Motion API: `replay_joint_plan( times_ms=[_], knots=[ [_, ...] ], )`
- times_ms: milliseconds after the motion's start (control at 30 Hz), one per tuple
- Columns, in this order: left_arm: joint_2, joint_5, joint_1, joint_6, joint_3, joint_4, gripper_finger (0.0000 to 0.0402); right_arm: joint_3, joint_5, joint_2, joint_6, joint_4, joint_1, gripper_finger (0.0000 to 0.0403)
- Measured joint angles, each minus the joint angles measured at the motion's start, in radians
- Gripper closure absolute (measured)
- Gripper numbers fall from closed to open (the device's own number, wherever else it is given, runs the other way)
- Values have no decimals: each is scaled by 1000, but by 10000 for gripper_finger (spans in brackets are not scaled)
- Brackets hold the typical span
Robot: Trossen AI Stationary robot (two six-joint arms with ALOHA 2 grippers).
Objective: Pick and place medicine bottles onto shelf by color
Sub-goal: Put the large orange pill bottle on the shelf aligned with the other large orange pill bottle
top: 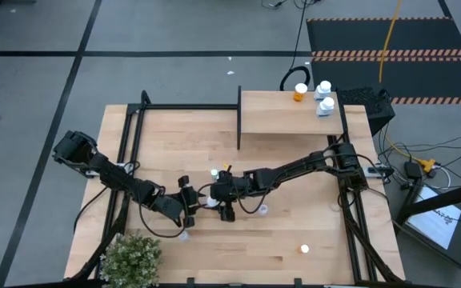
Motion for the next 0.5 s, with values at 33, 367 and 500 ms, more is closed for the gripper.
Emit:
replay_joint_plan(
  times_ms=[33,367,500],
  knots=[
    [0,-1,0,0,0,5,245,0,0,0,-7,-1,-1,132],
    [0,-3,1,10,0,21,245,0,-25,0,-27,-4,-5,179],
    [0,-3,1,10,0,21,245,0,-25,0,-31,-3,-5,189]
  ],
)
